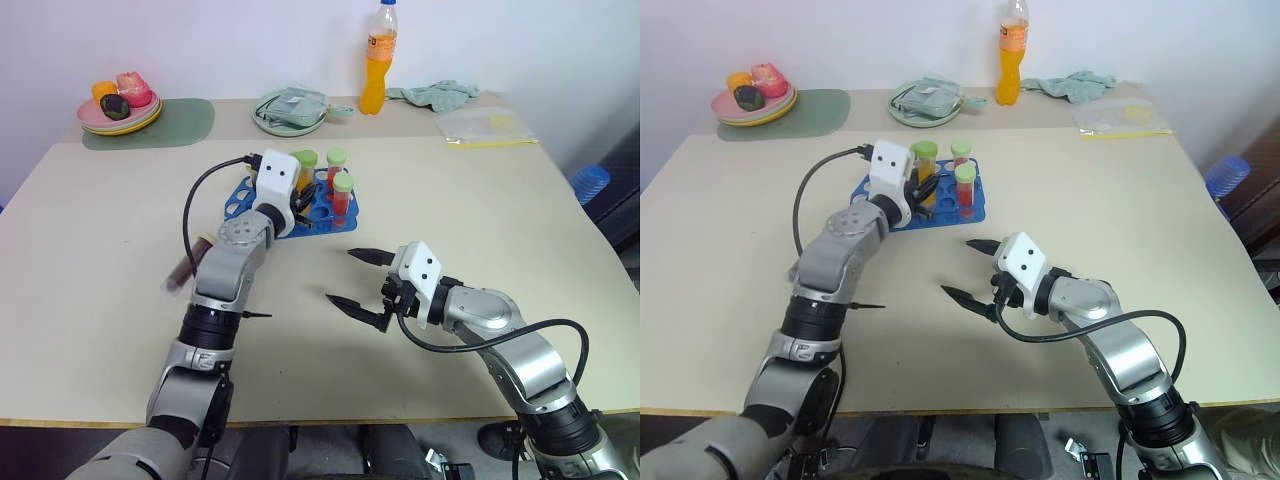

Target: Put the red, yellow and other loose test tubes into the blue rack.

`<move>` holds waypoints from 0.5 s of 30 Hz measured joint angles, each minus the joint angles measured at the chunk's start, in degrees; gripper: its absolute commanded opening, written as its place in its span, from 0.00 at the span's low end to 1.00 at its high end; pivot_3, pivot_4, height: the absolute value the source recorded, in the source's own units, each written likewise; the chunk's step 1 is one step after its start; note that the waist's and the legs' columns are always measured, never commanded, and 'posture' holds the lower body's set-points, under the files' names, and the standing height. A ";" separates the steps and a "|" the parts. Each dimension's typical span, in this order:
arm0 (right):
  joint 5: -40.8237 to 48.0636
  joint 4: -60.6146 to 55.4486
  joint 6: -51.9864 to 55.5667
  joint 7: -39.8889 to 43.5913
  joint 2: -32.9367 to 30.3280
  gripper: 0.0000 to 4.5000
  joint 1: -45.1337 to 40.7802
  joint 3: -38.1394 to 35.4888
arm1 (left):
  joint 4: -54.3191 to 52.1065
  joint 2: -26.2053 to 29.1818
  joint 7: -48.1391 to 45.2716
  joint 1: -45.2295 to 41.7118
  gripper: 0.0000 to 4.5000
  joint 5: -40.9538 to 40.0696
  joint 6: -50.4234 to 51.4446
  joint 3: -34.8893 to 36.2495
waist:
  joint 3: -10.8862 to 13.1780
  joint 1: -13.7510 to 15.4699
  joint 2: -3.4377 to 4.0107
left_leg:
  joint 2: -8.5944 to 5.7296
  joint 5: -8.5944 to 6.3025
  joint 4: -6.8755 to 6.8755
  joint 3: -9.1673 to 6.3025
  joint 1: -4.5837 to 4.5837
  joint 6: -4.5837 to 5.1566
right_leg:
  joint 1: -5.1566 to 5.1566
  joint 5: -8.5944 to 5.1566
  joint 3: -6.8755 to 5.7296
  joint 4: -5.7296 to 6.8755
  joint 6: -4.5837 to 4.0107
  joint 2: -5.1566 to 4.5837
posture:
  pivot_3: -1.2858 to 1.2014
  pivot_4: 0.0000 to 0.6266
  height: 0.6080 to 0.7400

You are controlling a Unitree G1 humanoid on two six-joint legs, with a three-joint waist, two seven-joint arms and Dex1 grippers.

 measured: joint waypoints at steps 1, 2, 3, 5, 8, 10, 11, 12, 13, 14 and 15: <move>-0.02 0.01 0.00 0.01 0.00 1.00 0.00 0.00 | 0.02 -0.13 0.01 0.86 0.17 0.21 -1.80 0.00 | 0.00 -0.02 0.00 | 0.00 0.00 0.00 0.00 0.00 0.00 | 0.00 0.00 0.00 0.00 0.00 0.00 | 0.52 0.24 1.00; -0.05 0.02 0.00 0.02 0.00 1.00 0.00 0.00 | 0.06 -0.28 -0.01 1.97 0.17 0.42 -4.15 -0.08 | 0.00 -0.03 0.00 | 0.00 0.00 0.00 0.01 0.00 0.00 | 0.00 0.00 0.01 0.00 0.00 0.00 | 0.52 0.24 1.00; -0.10 0.02 0.00 0.04 0.00 1.00 0.00 0.00 | 0.13 -0.32 -0.03 2.88 0.17 0.76 -6.12 -0.23 | 0.00 -0.03 0.00 | 0.00 0.00 0.00 0.01 0.00 0.00 | -0.01 0.00 0.01 0.00 0.00 0.00 | 0.52 0.24 1.00; -0.32 0.03 0.00 0.09 0.00 1.00 0.00 0.00 | 0.51 -0.38 -0.05 3.93 0.17 1.50 -9.31 -0.47 | 0.00 0.00 0.00 | 0.00 0.00 -0.01 0.01 0.00 0.01 | -0.01 0.00 0.01 0.00 0.00 0.00 | 0.52 0.24 1.00; -0.37 0.04 0.00 0.30 0.00 1.00 -0.05 0.00 | 1.33 -1.01 -0.05 4.86 0.17 1.59 -12.35 -0.40 | 0.00 0.05 0.00 | 0.00 -0.03 0.00 0.01 0.00 0.05 | 0.00 0.00 0.01 0.00 0.00 0.00 | 0.52 0.24 1.00; -0.39 0.05 -0.01 0.39 0.00 1.00 -0.09 0.00 | 1.81 -1.30 -0.05 5.48 0.17 1.64 -14.01 -0.40 | 0.00 0.07 0.00 | 0.00 -0.04 0.00 0.01 0.00 0.07 | 0.00 0.00 0.00 0.00 0.00 0.00 | 0.52 0.24 1.00; -0.40 0.06 -0.02 0.42 0.00 1.00 -0.09 0.00 | 2.15 -1.34 -0.05 5.58 0.17 1.79 -14.58 -0.41 | 0.00 0.07 0.00 | 0.00 -0.05 0.00 0.01 0.00 0.09 | 0.01 0.00 0.00 0.00 0.00 0.00 | 0.52 0.24 1.00; -0.40 0.06 -0.03 0.43 0.00 1.00 -0.09 0.00 | 2.56 -1.33 -0.07 5.68 0.17 1.96 -15.13 -0.42 | 0.00 0.05 0.00 | 0.00 -0.05 0.00 0.01 0.00 0.09 | 0.01 0.00 0.00 0.00 0.00 0.00 | 0.52 0.24 1.00; -0.40 0.08 -0.04 0.44 0.00 1.00 -0.09 0.00 | 2.88 -1.33 -0.09 5.94 0.17 2.12 -15.65 -0.43 | 0.00 0.01 0.00 | 0.00 -0.05 0.00 0.02 0.00 0.09 | 0.01 0.00 0.01 0.00 0.00 0.00 | 0.52 0.24 1.00; -0.40 0.09 -0.04 0.45 0.00 1.00 -0.09 0.00 | 3.28 -1.34 -0.12 6.16 0.17 2.49 -15.83 -0.46 | 0.00 0.00 0.00 | 0.00 -0.05 0.00 0.01 0.00 0.09 | 0.00 0.00 0.01 0.00 0.00 0.00 | 0.52 0.24 1.00; -0.41 0.10 -0.04 0.45 0.00 1.00 -0.09 0.00 | 3.55 -1.35 -0.17 6.27 0.17 2.59 -15.84 -0.47 | 0.00 -0.03 0.00 | 0.00 -0.05 0.00 0.01 0.00 0.09 | 0.00 0.00 0.00 0.00 0.00 0.00 | 0.52 0.24 1.00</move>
